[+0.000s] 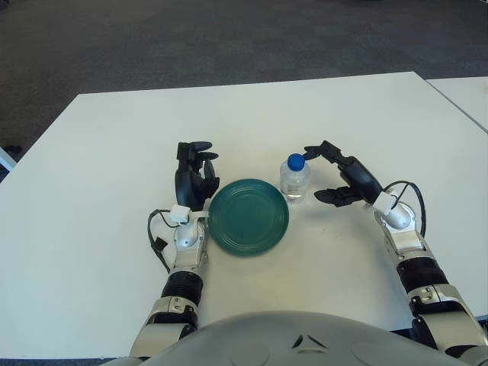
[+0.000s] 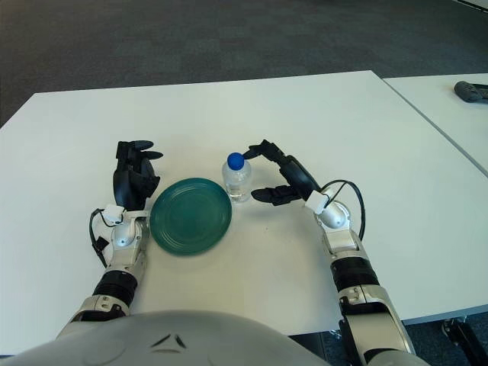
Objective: Put the bottle into the plate.
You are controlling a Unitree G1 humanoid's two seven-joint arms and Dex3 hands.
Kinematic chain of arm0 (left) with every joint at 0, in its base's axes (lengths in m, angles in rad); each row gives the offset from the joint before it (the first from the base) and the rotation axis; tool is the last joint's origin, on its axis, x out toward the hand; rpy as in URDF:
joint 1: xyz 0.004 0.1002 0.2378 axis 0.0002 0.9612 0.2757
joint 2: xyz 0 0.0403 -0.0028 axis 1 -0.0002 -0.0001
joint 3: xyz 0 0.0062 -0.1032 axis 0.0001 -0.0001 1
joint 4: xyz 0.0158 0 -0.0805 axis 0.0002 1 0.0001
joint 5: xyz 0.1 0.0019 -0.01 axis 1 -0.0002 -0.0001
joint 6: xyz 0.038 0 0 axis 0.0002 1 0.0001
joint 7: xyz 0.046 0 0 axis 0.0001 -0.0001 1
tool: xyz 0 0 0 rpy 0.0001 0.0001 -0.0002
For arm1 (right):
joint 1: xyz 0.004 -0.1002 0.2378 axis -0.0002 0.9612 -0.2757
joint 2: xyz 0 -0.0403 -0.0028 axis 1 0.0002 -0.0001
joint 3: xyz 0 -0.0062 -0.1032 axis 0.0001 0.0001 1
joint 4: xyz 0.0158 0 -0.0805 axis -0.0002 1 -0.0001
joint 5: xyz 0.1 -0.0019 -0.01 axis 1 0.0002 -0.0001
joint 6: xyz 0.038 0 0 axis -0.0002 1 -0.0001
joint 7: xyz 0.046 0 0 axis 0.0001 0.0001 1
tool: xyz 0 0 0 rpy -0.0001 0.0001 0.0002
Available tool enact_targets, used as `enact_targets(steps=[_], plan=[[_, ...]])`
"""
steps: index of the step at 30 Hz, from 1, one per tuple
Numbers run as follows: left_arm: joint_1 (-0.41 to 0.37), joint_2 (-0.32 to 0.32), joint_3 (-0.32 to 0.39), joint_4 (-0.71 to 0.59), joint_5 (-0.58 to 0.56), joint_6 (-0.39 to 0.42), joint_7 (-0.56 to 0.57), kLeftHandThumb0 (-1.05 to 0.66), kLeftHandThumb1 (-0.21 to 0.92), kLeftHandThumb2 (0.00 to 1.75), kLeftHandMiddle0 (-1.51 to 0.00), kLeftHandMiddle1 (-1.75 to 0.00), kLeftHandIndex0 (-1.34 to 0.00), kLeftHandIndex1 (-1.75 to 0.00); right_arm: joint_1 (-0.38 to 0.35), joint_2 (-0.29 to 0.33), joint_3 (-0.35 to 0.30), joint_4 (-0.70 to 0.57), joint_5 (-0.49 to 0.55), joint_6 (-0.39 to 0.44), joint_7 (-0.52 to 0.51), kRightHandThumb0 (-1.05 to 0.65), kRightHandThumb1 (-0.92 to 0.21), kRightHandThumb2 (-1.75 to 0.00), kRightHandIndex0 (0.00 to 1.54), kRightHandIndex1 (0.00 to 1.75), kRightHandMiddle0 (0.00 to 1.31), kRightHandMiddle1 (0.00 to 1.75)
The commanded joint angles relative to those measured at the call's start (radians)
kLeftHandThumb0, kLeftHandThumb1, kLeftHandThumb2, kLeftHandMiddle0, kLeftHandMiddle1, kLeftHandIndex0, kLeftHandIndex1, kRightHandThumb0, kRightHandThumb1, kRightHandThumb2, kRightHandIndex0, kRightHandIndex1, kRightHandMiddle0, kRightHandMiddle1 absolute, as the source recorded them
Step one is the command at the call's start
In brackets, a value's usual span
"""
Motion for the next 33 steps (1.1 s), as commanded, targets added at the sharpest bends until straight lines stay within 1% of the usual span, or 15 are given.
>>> enact_targets(steps=[1, 9, 15, 20, 27, 33], plan=[[0.052, -0.047, 0.002, 0.051, -0.006, -0.007, 0.006, -0.95, 0.92, 0.69, -0.14, -1.71, -0.20, -1.50, -0.026, -0.015, 0.004, 0.010, -0.012, -0.003, 0.007, -1.05, -0.92, -0.37, 0.23, 0.23, 0.00, 0.68], [0.050, -0.046, 0.005, 0.051, -0.002, -0.011, 0.011, -0.95, 0.92, 0.69, -0.16, -1.72, -0.23, -1.49, -0.041, -0.010, 0.001, 0.035, -0.041, -0.035, -0.020, -1.05, -0.92, -0.44, 0.24, 0.14, 0.00, 0.57], [0.050, -0.045, 0.004, 0.053, 0.004, -0.016, 0.016, -0.96, 0.92, 0.69, -0.16, -1.73, -0.23, -1.48, -0.049, -0.013, 0.007, 0.054, -0.041, -0.048, -0.012, -1.05, -0.92, -0.47, 0.22, 0.09, 0.00, 0.52], [0.047, -0.044, 0.005, 0.056, 0.012, -0.018, 0.022, -0.95, 0.92, 0.69, -0.17, -1.73, -0.23, -1.47, -0.051, -0.029, 0.019, 0.049, -0.034, -0.022, 0.019, -1.05, -0.92, -0.45, 0.18, 0.05, 0.00, 0.49], [0.045, -0.044, 0.005, 0.058, 0.021, -0.017, 0.030, -0.94, 0.92, 0.68, -0.16, -1.72, -0.22, -1.49, -0.058, -0.035, 0.023, 0.047, -0.022, 0.007, 0.044, -1.05, -0.92, -0.39, 0.18, 0.03, 0.00, 0.57], [0.042, -0.046, 0.003, 0.060, 0.028, -0.014, 0.038, -0.93, 0.92, 0.68, -0.15, -1.71, -0.21, -1.50, -0.071, -0.033, 0.022, 0.045, -0.034, 0.022, 0.036, -1.05, -0.92, -0.33, 0.19, 0.03, 0.00, 0.63]])
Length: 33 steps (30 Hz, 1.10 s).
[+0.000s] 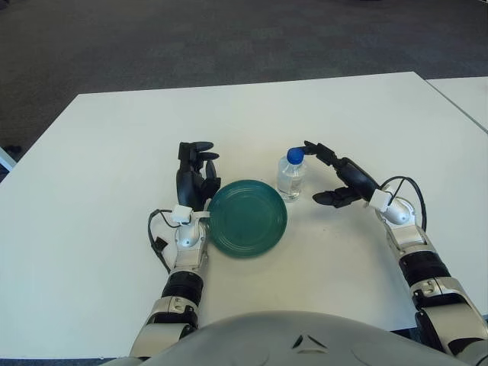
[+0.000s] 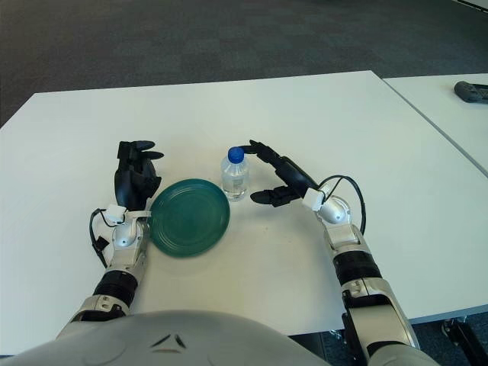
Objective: Put the bottle into the plate.
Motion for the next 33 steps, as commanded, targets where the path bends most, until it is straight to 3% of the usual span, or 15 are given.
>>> enact_targets(steps=[1, 21, 27, 33], plan=[[0.043, -0.047, 0.003, 0.053, -0.003, -0.008, 0.016, -0.93, 0.92, 0.68, -0.15, -1.71, -0.21, -1.50, -0.035, -0.007, -0.001, -0.001, -0.001, 0.006, 0.001, -1.05, -0.92, -0.32, 0.20, 0.02, 0.00, 0.63], [0.038, -0.069, -0.006, 0.062, 0.015, -0.006, 0.053, -0.95, 0.92, 0.69, -0.14, -1.72, -0.21, -1.51, -0.069, 0.005, 0.020, 0.036, -0.037, -0.027, -0.016, -1.05, -0.92, -0.37, 0.18, 0.00, 0.00, 0.57], [0.034, -0.069, -0.014, 0.068, 0.014, -0.005, 0.057, -0.96, 0.92, 0.69, -0.13, -1.70, -0.19, -1.51, -0.134, 0.074, 0.052, 0.120, -0.154, -0.023, -0.128, -1.05, -0.92, -0.41, 0.20, 0.01, 0.00, 0.61], [0.030, -0.072, -0.017, 0.074, 0.004, -0.011, 0.051, -0.96, 0.92, 0.68, -0.13, -1.71, -0.20, -1.51, -0.191, 0.101, 0.071, 0.173, -0.202, -0.009, -0.186, -1.05, -0.92, -0.43, 0.23, 0.02, 0.00, 0.65]])
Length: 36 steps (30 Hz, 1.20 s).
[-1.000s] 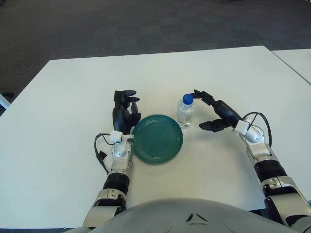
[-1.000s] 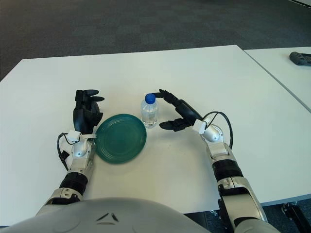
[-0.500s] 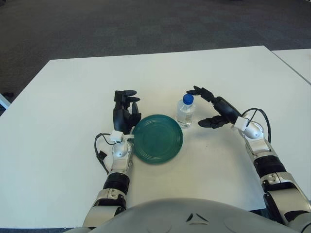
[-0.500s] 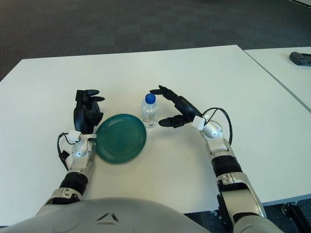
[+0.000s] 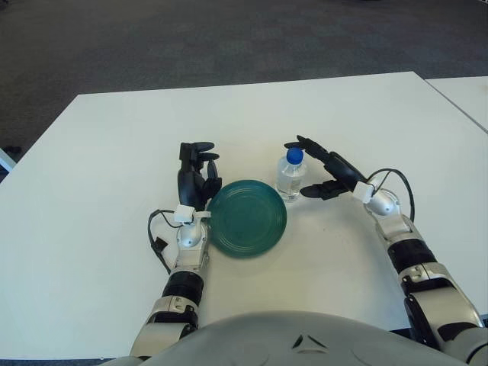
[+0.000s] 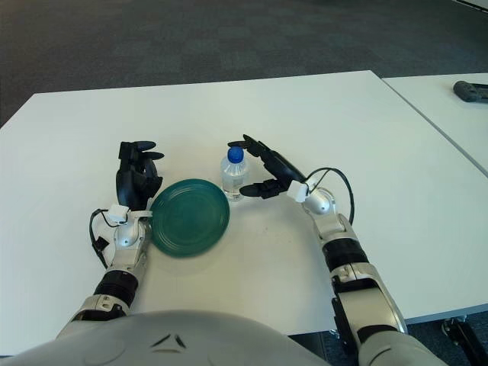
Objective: Put the bottle into the plate.
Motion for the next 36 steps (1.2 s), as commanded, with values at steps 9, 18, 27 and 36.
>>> enact_targets(steps=[9, 18, 27, 36], plan=[[0.038, -0.083, 0.003, 0.050, -0.031, -0.021, 0.026, -0.94, 0.92, 0.67, -0.16, -1.73, -0.22, -1.55, -0.068, 0.030, 0.036, -0.006, -0.095, 0.065, -0.100, -1.05, -0.92, -0.45, 0.29, 0.04, 0.00, 0.67], [0.043, -0.085, -0.004, 0.041, 0.016, -0.028, 0.090, -0.93, 0.92, 0.66, -0.17, -1.75, -0.19, -1.53, -0.059, 0.029, 0.064, -0.051, -0.120, 0.140, -0.116, -1.05, -0.92, -0.42, 0.33, 0.04, 0.00, 0.72], [0.047, -0.082, -0.019, 0.034, 0.032, -0.040, 0.109, -0.92, 0.92, 0.67, -0.18, -1.68, -0.19, -1.53, -0.056, 0.044, 0.088, -0.066, -0.095, 0.188, -0.098, -1.05, -0.92, -0.37, 0.41, 0.07, 0.00, 0.86], [0.051, -0.080, -0.024, 0.026, 0.028, -0.039, 0.114, -0.91, 0.92, 0.69, -0.22, -1.66, -0.18, -1.51, -0.052, 0.080, 0.068, -0.041, -0.039, 0.133, -0.127, -0.85, -0.92, -0.27, 0.81, 1.58, 0.57, 1.66]])
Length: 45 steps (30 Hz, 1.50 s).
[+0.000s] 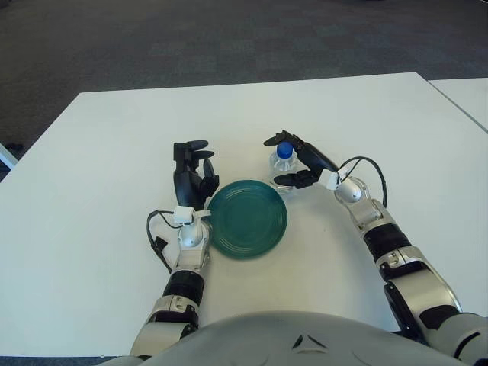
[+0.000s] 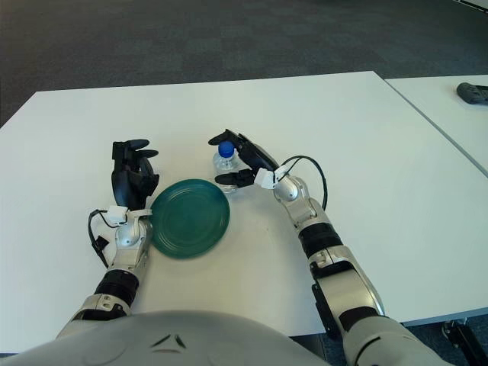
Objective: Put the bottle into the plate.
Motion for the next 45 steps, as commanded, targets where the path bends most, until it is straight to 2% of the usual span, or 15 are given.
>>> enact_targets(steps=[1, 3, 9, 12, 24, 45], plan=[[0.048, -0.080, -0.010, 0.035, 0.004, -0.005, 0.012, -0.91, 0.92, 0.69, -0.23, -1.66, -0.18, -1.51, 0.001, 0.027, -0.016, 0.013, 0.032, -0.054, -0.035, -0.84, -0.92, -0.26, 0.84, 1.61, 0.61, 1.68], [0.048, -0.080, -0.010, 0.033, 0.003, -0.004, 0.014, -0.91, 0.92, 0.69, -0.24, -1.67, -0.17, -1.50, 0.002, 0.035, -0.021, 0.020, 0.039, -0.073, -0.047, -0.78, -0.92, -0.27, 0.99, 1.69, 0.75, 1.72], [0.051, -0.087, -0.014, 0.026, -0.031, 0.001, -0.003, -0.91, 0.92, 0.70, -0.22, -1.70, -0.19, -1.48, 0.009, 0.054, -0.036, 0.033, 0.057, -0.123, -0.075, -0.66, -0.92, -0.35, 1.22, 1.74, 0.94, 1.74], [0.050, -0.086, -0.014, 0.026, -0.037, 0.003, -0.006, -0.92, 0.92, 0.70, -0.22, -1.71, -0.19, -1.48, 0.007, 0.054, -0.039, 0.039, 0.058, -0.140, -0.078, -0.62, -0.92, -0.40, 1.28, 1.74, 0.98, 1.75], [0.042, -0.085, -0.011, 0.029, -0.044, 0.005, -0.010, -0.92, 0.92, 0.69, -0.22, -1.74, -0.18, -1.51, 0.010, 0.043, -0.039, 0.038, 0.073, -0.173, -0.068, -0.58, -0.92, -0.46, 1.33, 1.75, 1.04, 1.75], [0.040, -0.086, -0.011, 0.025, -0.055, 0.012, -0.013, -0.94, 0.92, 0.69, -0.22, -1.75, -0.22, -1.53, -0.003, 0.040, -0.045, 0.088, 0.037, -0.240, -0.128, -0.49, -0.92, -0.56, 1.33, 1.75, 1.05, 1.75]])
